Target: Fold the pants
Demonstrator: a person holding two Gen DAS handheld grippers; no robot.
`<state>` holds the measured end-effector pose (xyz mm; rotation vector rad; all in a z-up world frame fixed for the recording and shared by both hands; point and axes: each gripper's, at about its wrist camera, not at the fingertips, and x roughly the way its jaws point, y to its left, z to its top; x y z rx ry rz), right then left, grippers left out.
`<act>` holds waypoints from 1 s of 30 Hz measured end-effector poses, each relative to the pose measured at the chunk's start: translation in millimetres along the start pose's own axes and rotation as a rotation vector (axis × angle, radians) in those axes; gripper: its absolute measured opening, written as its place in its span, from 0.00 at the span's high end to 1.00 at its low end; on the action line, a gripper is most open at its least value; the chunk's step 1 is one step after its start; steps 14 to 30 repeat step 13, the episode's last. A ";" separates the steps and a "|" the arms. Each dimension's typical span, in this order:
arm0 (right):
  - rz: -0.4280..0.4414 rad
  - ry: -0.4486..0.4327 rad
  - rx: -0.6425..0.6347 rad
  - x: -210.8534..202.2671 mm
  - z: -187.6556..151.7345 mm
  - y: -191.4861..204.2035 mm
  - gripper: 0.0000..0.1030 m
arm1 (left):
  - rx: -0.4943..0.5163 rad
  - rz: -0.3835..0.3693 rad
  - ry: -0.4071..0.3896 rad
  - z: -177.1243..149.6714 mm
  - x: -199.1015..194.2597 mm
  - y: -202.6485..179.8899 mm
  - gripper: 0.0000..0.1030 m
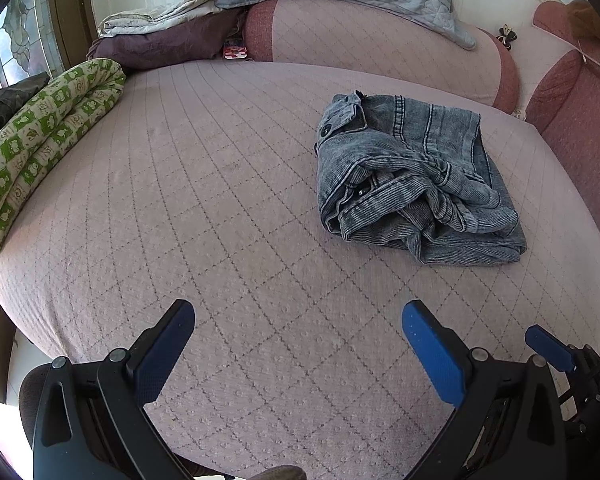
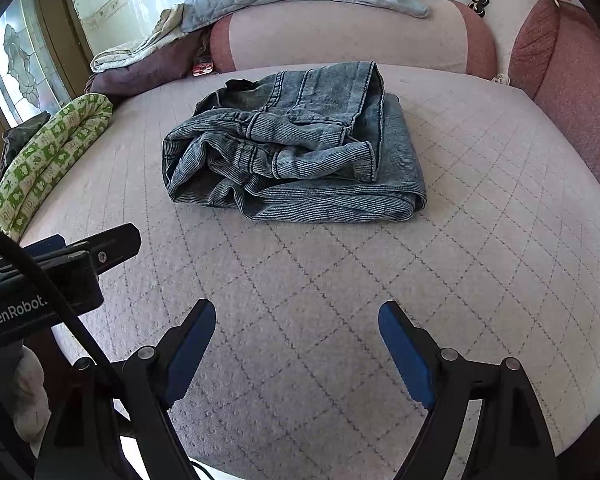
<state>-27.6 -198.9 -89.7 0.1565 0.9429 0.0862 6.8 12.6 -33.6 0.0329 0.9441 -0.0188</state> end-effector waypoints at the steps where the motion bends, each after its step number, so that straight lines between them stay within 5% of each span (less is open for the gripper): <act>1: -0.001 0.001 -0.003 0.8 0.2 -0.1 0.15 | 0.000 -0.001 0.002 -0.5 0.9 -0.1 0.00; 30: -0.010 0.008 -0.032 6.0 0.5 2.2 0.14 | -0.013 -0.022 0.023 -3.7 10.9 0.0 0.00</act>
